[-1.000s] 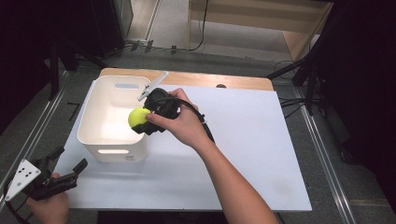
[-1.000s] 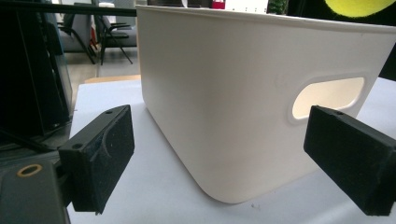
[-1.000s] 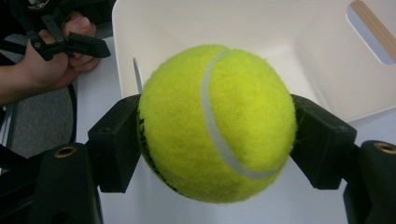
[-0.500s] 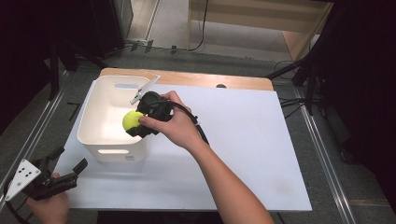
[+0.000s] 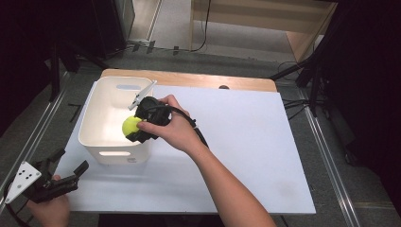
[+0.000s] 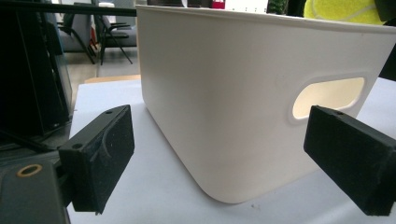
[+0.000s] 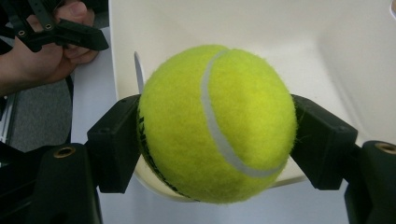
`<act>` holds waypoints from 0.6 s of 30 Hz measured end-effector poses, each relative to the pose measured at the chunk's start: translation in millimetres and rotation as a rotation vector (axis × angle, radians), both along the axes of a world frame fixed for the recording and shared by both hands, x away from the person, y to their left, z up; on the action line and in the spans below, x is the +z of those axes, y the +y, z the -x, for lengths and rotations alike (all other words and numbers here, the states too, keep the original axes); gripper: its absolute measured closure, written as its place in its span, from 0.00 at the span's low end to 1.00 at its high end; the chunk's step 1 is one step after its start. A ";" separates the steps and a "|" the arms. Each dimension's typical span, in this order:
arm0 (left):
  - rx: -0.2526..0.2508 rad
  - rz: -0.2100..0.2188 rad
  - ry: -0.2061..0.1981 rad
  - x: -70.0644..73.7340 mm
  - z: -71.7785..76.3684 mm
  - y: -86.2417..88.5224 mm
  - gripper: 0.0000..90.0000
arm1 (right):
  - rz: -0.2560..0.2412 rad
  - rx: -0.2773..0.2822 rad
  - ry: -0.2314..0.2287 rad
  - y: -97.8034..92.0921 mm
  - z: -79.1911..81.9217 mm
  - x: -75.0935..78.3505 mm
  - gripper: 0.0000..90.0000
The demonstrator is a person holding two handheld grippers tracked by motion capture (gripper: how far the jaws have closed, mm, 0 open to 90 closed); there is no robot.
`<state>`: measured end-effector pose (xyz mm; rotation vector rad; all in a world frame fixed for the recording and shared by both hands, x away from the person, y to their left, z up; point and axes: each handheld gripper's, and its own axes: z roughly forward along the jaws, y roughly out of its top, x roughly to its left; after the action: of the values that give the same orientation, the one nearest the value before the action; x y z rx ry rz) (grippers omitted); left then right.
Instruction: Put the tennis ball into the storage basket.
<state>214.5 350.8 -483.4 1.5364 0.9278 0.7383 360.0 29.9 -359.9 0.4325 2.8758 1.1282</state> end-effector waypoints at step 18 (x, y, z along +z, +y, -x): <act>-0.003 -0.002 -0.001 0.0 -0.3 -0.4 0.10 | -0.013 -0.045 -0.018 -10.7 4.6 -1.9 0.11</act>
<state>214.8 350.4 -483.4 1.5387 0.9234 0.7381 355.3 19.2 -361.8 0.4828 2.8298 1.1378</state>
